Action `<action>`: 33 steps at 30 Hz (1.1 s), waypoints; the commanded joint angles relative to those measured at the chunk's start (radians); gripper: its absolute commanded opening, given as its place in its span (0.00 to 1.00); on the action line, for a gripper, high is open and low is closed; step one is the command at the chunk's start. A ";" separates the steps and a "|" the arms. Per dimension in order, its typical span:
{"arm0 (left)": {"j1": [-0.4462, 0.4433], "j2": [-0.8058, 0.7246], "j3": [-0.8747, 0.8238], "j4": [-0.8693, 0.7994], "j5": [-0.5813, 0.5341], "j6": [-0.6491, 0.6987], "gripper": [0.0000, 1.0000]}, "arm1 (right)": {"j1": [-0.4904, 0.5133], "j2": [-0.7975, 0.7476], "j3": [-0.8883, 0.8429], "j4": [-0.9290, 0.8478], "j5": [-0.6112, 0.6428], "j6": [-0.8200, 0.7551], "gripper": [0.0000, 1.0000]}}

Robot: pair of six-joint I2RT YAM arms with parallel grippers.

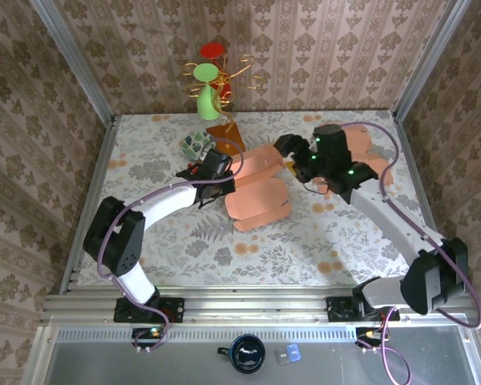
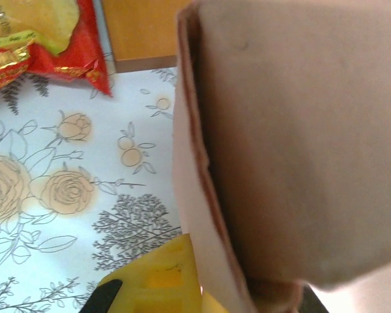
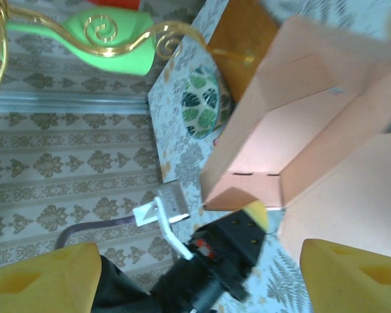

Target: Fold the paper box

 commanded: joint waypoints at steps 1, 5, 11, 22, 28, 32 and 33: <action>0.017 0.007 0.070 -0.111 0.102 0.028 0.00 | -0.084 -0.020 0.073 -0.279 -0.065 -0.240 0.76; 0.045 0.010 0.126 -0.148 0.238 0.095 0.00 | -0.168 -0.030 0.143 -0.382 -0.100 -0.453 0.67; 0.126 0.046 0.207 -0.191 0.547 0.163 0.00 | -0.253 -0.022 0.220 -0.432 -0.188 -0.648 0.57; 0.175 0.145 0.342 -0.400 0.843 0.315 0.00 | -0.279 0.013 0.228 -0.294 -0.372 -0.755 0.45; 0.224 0.158 0.345 -0.403 0.939 0.327 0.00 | -0.288 0.027 0.218 -0.293 -0.384 -0.794 0.46; 0.226 0.182 0.378 -0.459 0.991 0.369 0.00 | -0.292 0.025 0.200 -0.289 -0.415 -0.819 0.46; 0.226 0.188 0.385 -0.474 0.998 0.379 0.00 | -0.292 0.028 0.197 -0.289 -0.424 -0.825 0.46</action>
